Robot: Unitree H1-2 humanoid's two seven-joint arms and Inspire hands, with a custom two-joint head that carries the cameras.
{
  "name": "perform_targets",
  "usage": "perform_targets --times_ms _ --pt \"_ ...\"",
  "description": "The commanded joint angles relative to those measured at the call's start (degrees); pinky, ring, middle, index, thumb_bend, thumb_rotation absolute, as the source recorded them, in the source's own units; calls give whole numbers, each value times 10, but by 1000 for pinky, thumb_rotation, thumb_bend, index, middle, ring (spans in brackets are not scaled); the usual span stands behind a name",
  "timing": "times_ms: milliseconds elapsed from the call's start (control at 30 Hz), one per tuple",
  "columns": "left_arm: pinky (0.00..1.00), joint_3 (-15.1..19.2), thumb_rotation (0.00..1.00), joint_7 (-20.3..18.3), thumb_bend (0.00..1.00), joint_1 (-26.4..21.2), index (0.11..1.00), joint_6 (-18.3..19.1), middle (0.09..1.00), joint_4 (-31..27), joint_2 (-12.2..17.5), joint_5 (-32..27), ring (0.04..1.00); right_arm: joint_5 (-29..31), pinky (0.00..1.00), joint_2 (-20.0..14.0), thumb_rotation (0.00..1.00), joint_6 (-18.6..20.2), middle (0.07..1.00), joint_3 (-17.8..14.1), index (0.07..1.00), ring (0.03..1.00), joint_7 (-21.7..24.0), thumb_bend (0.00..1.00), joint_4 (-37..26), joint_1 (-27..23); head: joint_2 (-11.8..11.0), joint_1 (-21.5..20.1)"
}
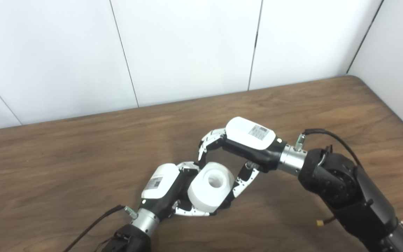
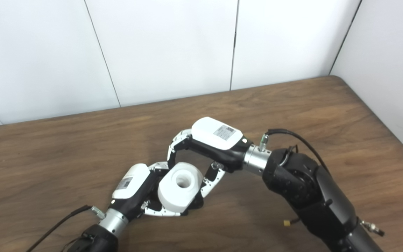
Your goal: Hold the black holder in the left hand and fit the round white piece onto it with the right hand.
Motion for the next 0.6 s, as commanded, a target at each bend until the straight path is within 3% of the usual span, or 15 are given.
perform_targets --times_ms 0,567 --pt "969 -1 53 5 523 -8 482 2 712 -17 -6 -1 831 14 597 -12 130 -13 643 -4 477 748 2 521 -15 -19 0 -2" --pt "984 -9 53 12 523 -6 482 8 710 -15 -19 11 832 30 607 -45 129 -5 647 6 477 761 53 521 -20 -31 1 1"
